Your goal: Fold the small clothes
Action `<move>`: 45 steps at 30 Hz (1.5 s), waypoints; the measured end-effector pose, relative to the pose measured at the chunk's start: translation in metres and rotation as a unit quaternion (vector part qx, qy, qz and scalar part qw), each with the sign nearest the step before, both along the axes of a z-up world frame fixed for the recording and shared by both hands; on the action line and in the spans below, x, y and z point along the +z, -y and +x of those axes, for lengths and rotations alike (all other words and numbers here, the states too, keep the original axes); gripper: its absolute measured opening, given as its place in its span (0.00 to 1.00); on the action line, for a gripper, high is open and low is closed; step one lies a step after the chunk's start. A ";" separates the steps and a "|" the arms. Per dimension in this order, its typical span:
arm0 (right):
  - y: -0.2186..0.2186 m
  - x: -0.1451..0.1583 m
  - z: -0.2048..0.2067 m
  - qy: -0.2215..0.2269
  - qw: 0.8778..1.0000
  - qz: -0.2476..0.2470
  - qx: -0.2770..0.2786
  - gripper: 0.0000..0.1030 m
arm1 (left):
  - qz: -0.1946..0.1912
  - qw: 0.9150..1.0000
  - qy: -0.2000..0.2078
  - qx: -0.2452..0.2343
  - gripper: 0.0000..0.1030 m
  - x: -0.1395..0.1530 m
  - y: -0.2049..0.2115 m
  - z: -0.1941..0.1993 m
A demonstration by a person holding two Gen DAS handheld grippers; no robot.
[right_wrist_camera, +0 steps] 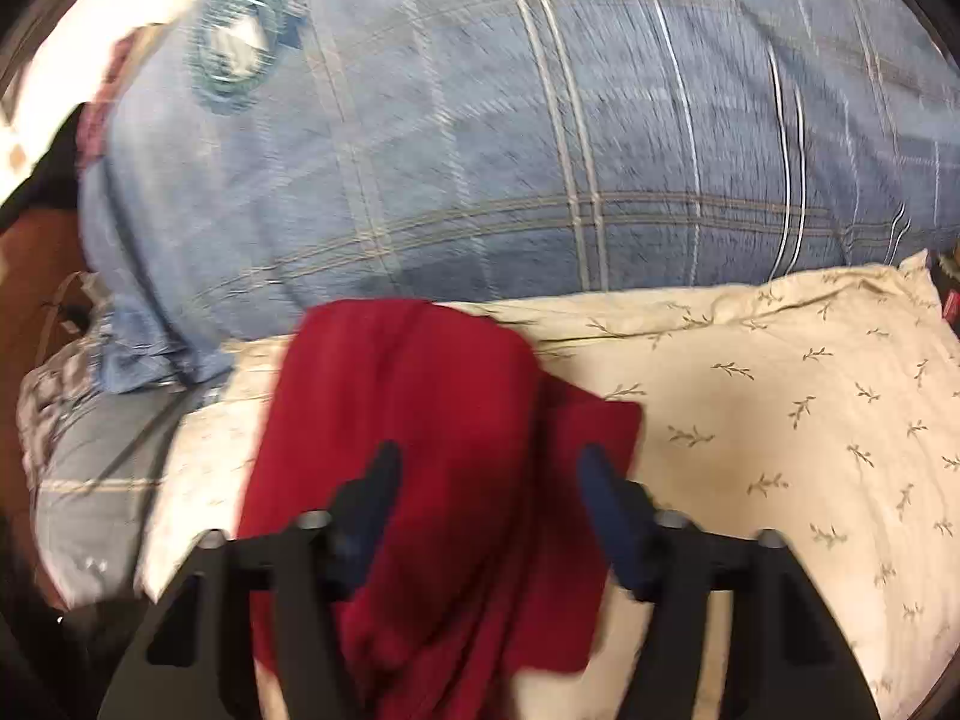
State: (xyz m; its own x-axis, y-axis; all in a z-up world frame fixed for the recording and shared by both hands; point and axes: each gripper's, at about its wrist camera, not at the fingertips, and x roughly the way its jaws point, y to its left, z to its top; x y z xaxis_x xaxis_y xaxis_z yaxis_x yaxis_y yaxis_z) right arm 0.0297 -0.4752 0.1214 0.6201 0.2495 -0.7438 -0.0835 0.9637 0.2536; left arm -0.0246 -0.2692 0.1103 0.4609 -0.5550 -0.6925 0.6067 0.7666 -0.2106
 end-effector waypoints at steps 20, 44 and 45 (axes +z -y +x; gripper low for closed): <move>-0.008 -0.047 -0.038 -0.029 0.999 -0.006 -0.042 0.26 | 0.031 0.994 -0.049 0.097 0.60 -0.056 -0.025 0.019; -0.008 -0.057 -0.017 0.014 0.995 -0.042 -0.092 0.47 | 0.015 0.992 -0.045 0.115 0.75 -0.058 -0.020 0.043; -0.003 -0.056 -0.020 0.016 0.995 -0.028 -0.094 0.50 | 0.013 0.992 -0.047 0.113 0.75 -0.058 -0.020 0.044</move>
